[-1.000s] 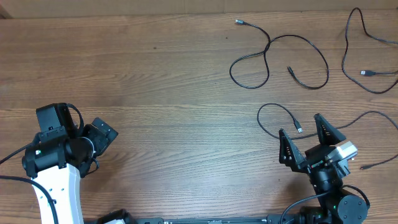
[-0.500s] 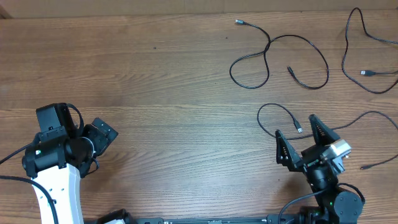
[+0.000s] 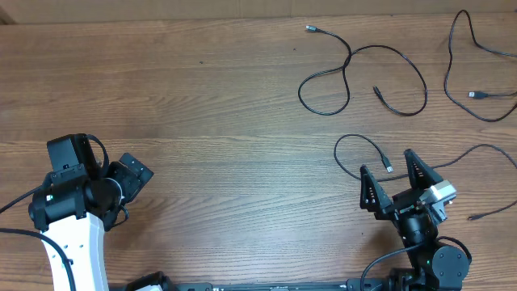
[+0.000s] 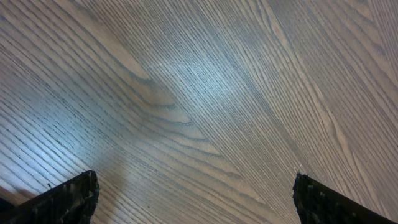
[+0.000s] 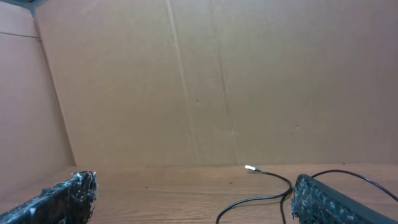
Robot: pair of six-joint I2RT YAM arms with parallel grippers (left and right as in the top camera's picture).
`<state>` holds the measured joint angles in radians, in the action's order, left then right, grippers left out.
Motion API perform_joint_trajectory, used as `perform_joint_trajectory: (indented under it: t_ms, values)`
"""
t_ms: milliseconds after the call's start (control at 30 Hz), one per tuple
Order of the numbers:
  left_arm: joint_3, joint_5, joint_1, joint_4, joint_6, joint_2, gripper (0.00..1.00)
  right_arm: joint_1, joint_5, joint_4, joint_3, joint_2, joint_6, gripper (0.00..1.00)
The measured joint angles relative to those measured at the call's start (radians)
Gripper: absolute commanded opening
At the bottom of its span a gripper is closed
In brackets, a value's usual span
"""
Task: Untangle cables
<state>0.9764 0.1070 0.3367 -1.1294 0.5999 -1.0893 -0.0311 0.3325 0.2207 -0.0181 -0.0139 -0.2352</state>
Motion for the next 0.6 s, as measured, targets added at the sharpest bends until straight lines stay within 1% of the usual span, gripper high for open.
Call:
perform_joint_trajectory:
  t_ms: [200, 333, 467, 600]
  values:
    - [0.000, 0.000, 0.000, 0.000, 0.000, 0.000, 1.00, 0.000, -0.005, -0.006, 0.000, 0.000, 0.000, 1.00]
    - [0.000, 0.000, 0.000, 0.000, 0.000, 0.000, 1.00, 0.000, -0.008, -0.093, 0.000, 0.001, 0.001, 1.00]
    - [0.000, 0.000, 0.000, 0.000, 0.000, 0.000, 1.00, 0.000, -0.008, -0.266, 0.000, 0.003, 0.000, 1.00]
    - [0.000, 0.000, 0.000, 0.000, 0.000, 0.000, 1.00, 0.000, -0.013, -0.282, 0.000, 0.003, 0.009, 1.00]
